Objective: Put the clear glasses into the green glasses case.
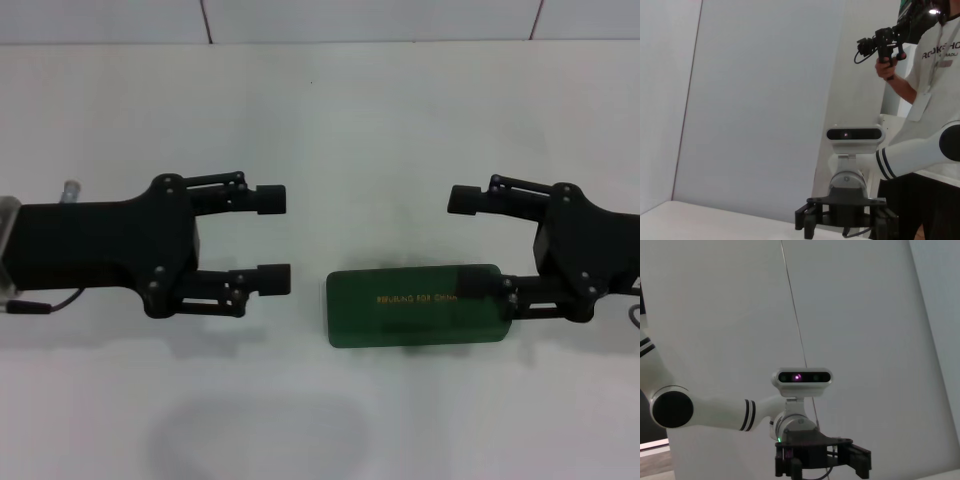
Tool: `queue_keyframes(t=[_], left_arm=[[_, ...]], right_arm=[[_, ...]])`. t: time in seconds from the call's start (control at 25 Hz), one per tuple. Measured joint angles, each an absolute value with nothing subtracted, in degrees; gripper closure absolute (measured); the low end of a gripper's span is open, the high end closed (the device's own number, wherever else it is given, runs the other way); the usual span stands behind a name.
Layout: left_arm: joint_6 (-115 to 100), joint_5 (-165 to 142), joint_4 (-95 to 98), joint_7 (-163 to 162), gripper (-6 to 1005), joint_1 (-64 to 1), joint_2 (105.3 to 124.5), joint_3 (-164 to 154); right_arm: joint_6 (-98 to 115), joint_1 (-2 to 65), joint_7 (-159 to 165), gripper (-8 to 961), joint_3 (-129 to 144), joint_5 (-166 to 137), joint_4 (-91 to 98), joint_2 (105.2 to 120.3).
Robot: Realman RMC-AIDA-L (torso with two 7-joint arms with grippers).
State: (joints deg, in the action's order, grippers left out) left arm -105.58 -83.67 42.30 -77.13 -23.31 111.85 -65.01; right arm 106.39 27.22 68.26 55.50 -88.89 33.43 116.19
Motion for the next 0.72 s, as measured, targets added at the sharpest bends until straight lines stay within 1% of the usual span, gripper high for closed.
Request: queue_keyframes(t=[0.28, 0.72], left_arm=[[-105.7, -83.7, 42.4, -77.3, 208, -23.3, 111.37, -64.7], [-105.1, -83.7, 42.1, -76.9, 208, -23.4, 111.27, -64.5]], right_arm=[[106.5, 28.0, 68.3, 130, 56.0, -88.2, 33.4, 116.19], [106.0, 29.0, 68.3, 134, 56.4, -88.1, 33.4, 116.19]])
